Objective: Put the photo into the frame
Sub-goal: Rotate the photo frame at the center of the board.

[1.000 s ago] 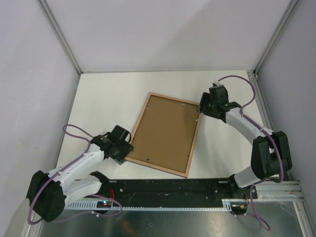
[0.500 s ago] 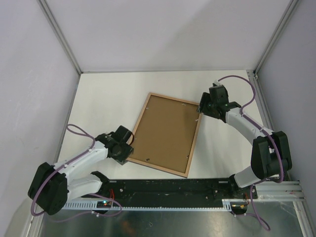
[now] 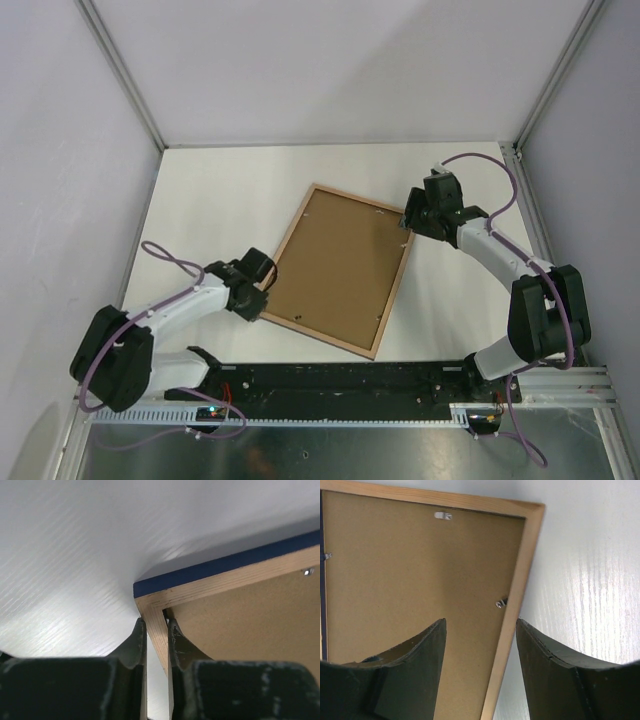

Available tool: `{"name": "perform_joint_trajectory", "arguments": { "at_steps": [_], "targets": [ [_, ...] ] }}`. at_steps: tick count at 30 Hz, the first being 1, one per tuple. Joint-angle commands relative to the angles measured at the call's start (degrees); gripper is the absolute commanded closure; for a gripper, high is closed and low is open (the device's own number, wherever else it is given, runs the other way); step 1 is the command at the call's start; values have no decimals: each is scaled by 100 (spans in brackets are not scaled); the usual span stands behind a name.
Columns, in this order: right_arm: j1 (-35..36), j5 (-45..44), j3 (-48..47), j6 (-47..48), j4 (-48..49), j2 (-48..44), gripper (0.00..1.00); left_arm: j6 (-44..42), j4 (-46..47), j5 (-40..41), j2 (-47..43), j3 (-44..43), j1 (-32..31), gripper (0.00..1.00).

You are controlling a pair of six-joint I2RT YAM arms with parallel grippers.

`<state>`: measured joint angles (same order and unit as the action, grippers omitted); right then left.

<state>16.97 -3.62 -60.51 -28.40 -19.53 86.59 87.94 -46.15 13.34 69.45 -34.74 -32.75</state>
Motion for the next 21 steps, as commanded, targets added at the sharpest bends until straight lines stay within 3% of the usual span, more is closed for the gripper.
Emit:
{"name": "perform_joint_trajectory", "arguments": {
  "at_steps": [1, 12, 21],
  "targets": [
    [-88, -85, -75, 81, -81, -98, 38, -760, 362, 443, 264, -500, 213, 96],
    [-172, -118, -28, 345, -271, -131, 37, -3537, 1753, -212, 1211, -1136, 1700, 100],
    [-189, -183, 254, 605, -323, -207, 32, -5350, 2444, -1005, 2279, -2139, 2164, 100]
  ]
}}
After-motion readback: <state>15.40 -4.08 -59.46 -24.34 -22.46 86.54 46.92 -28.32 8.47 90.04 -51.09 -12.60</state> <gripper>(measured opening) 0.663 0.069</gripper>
